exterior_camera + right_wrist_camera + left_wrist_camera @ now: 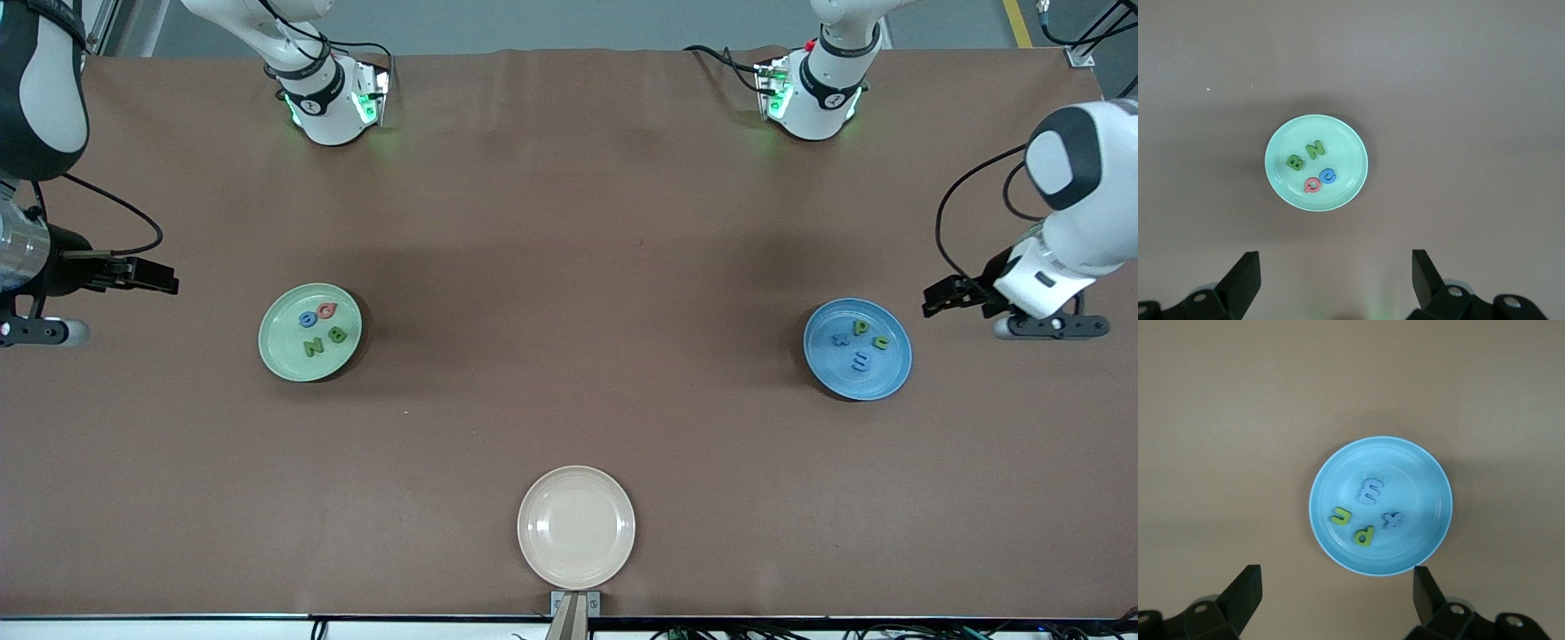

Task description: Sort upper and lower case letters into plates

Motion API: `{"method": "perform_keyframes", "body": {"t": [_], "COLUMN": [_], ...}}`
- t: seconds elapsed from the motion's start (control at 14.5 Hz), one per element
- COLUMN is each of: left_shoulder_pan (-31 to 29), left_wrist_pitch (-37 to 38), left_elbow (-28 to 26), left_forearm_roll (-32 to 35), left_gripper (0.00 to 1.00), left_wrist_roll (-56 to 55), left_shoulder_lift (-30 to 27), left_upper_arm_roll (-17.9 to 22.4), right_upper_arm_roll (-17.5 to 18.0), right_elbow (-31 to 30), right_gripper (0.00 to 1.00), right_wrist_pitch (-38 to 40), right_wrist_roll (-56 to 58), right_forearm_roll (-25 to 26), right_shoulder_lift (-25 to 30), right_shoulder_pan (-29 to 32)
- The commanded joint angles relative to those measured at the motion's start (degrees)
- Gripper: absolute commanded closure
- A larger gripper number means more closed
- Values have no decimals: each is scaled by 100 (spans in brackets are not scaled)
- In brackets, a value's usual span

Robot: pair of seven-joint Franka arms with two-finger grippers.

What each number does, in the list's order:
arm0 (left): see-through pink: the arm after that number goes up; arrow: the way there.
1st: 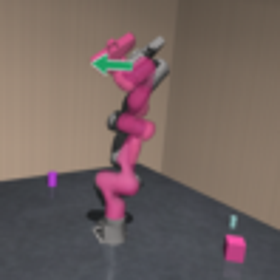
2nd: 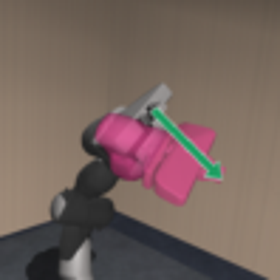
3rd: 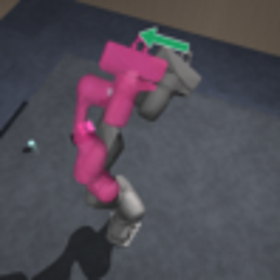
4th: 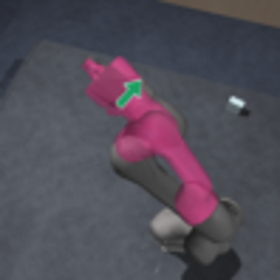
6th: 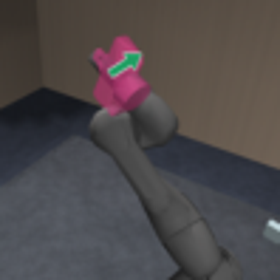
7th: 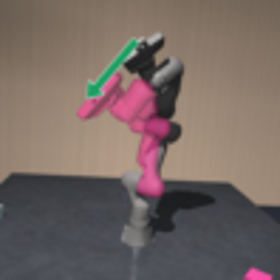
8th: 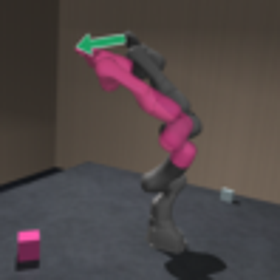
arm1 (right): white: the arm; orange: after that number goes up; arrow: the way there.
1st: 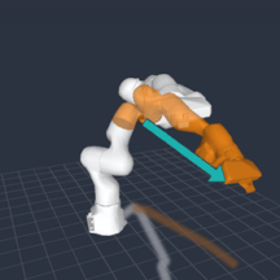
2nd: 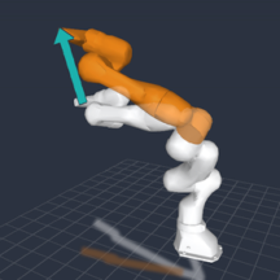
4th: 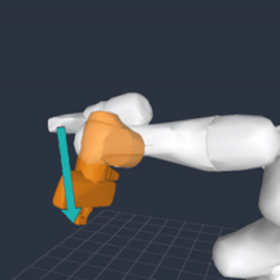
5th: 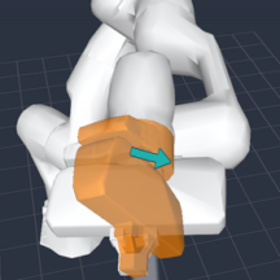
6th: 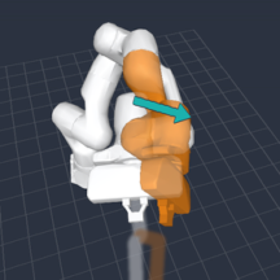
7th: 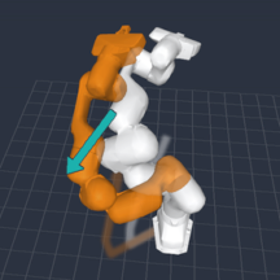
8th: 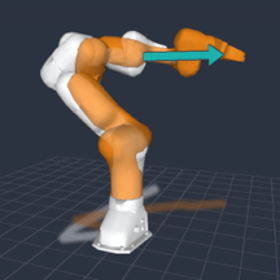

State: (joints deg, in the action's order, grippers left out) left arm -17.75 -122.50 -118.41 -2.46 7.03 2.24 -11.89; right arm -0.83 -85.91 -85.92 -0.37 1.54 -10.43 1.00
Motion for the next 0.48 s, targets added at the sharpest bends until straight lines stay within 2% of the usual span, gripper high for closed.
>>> {"method": "perform_keyframes", "body": {"t": [0.0,0.28,0.42], "left_shoulder_pan": [656,1562,1765], "left_wrist_pitch": [217,288,323], "left_elbow": [195,257,335], "left_forearm_roll": [-219,-325,-325], "left_gripper": [0,0,0], "left_wrist_roll": [97,106,106], "left_shoulder_lift": [-162,-180,-180], "left_upper_arm_roll": [712,1705,1936], "right_upper_arm_roll": [74,-83,-225], "right_elbow": [-259,-259,-259], "right_gripper": [0,0,0], "right_wrist_pitch": [31,66,84], "right_wrist_roll": [-60,-34,-16], "right_forearm_roll": [-4,-66,-127], "right_shoulder_lift": [349,428,446], "right_shoulder_pan": [41,-82,-179]}}
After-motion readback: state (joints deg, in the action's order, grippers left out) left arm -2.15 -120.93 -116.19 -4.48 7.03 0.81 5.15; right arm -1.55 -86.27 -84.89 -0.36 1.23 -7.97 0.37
